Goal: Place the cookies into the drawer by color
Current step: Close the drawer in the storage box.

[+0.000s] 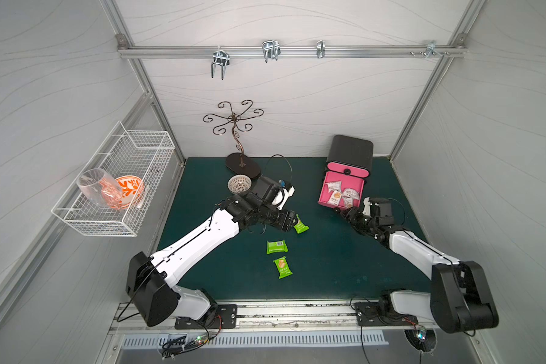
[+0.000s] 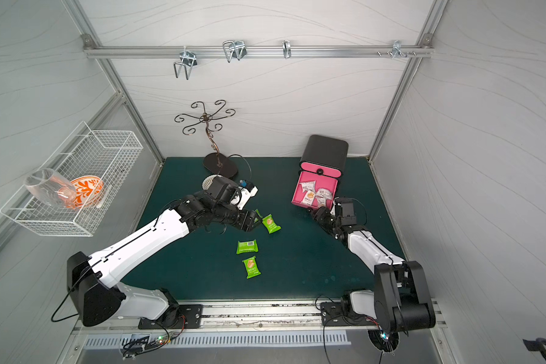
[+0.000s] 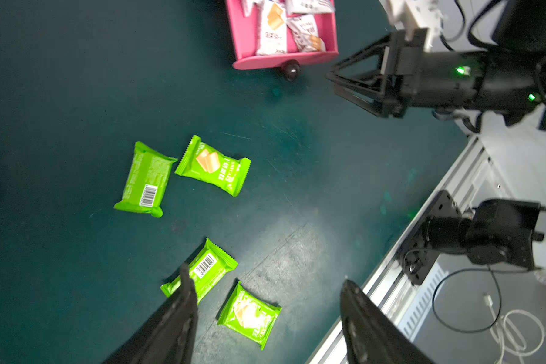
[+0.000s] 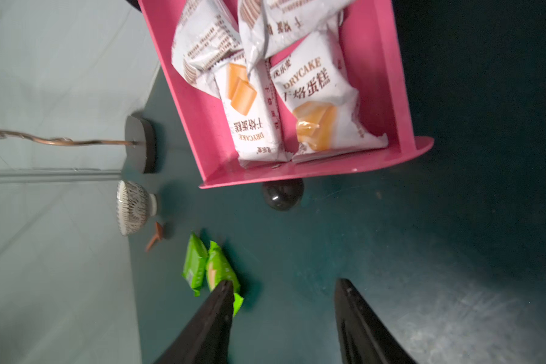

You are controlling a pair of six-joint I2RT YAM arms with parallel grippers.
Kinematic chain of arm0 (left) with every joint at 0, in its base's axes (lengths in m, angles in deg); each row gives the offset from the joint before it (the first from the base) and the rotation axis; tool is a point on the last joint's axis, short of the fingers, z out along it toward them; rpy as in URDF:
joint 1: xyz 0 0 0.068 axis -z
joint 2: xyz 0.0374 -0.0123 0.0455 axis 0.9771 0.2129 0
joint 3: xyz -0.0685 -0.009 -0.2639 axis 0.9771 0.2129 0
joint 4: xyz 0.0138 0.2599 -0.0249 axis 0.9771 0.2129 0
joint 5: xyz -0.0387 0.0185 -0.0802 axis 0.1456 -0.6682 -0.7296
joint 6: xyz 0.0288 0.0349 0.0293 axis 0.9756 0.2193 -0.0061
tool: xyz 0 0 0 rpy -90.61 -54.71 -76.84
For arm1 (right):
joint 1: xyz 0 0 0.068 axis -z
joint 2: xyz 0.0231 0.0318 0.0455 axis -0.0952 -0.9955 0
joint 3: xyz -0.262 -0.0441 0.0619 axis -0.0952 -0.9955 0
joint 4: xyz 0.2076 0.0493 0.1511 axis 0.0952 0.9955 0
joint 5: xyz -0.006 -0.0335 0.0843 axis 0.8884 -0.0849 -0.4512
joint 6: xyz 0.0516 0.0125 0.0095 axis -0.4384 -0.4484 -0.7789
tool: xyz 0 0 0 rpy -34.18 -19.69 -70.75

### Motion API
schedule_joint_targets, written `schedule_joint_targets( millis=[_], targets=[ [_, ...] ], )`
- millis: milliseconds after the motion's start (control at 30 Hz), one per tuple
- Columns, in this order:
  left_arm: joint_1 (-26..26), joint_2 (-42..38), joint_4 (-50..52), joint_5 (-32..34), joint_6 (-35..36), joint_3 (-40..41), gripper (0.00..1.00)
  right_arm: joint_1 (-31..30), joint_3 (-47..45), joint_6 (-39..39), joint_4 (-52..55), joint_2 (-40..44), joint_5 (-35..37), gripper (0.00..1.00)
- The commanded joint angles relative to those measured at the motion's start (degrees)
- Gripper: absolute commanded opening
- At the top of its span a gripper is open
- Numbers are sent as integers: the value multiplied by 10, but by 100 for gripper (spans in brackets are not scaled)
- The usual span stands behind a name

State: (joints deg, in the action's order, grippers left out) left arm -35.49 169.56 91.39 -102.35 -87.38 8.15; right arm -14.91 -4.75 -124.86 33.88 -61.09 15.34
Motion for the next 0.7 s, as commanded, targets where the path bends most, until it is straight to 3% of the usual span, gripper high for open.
schedule_joint_targets(
  millis=[0, 133, 267, 533, 667],
  targets=[
    [30, 25, 38, 48, 86, -53, 73, -4, -16, 25, -144, -34, 19, 49],
    [86, 11, 57, 146, 160, -14, 74, -24, -32, 23, -232, -75, 35, 49],
    [89, -33, 31, 125, 158, 25, 75, -40, -32, 22, -246, -95, 50, 50],
    [112, -43, 17, 115, 140, 31, 75, -63, -25, 32, -240, -124, 68, 49],
    [131, -39, 15, 130, 140, 32, 75, -68, -9, 36, -228, -139, 87, 56]
  ],
)
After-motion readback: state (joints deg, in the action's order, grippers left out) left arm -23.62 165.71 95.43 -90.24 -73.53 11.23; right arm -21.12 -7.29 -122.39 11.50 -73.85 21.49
